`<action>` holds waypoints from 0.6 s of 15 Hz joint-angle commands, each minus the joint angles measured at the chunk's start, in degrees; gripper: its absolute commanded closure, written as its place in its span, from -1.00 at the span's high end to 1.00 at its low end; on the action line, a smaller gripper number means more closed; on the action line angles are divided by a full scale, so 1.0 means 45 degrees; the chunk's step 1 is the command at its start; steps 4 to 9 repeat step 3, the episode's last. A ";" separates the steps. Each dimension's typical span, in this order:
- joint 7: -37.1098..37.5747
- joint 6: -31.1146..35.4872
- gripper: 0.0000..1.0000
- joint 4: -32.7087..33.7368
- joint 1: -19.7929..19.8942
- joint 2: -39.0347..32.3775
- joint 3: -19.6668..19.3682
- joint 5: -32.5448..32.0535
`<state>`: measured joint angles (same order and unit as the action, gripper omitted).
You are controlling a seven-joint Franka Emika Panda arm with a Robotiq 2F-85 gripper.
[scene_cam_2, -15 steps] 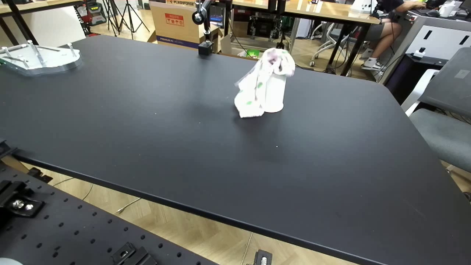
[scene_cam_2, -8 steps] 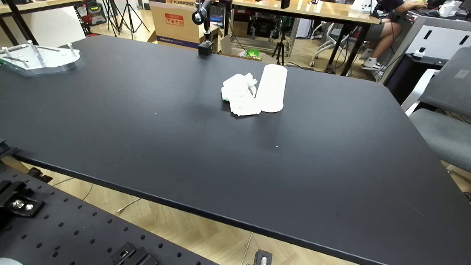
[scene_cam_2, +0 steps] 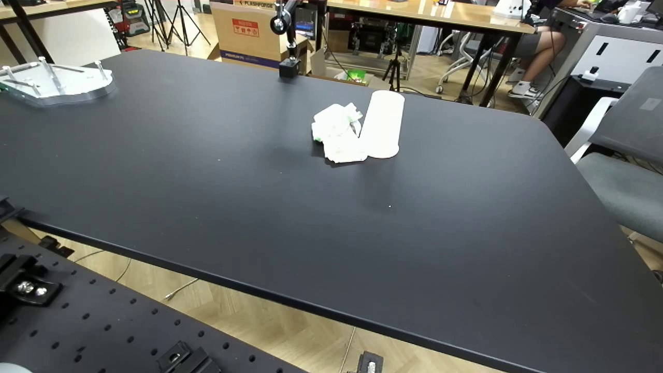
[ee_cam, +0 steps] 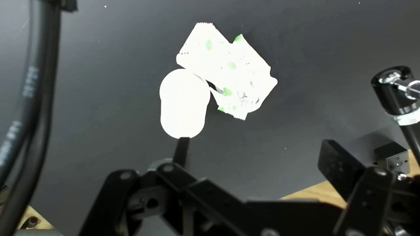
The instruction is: Put the cloth on the table
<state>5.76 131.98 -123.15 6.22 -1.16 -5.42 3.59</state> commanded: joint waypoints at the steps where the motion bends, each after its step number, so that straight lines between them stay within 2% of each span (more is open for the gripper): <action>1: -0.0013 -0.0012 1.00 0.0017 -0.0020 -0.0050 -0.0053 0.0001; 9: -0.0020 -0.0007 1.00 0.0017 -0.0015 -0.0092 -0.0060 0.0001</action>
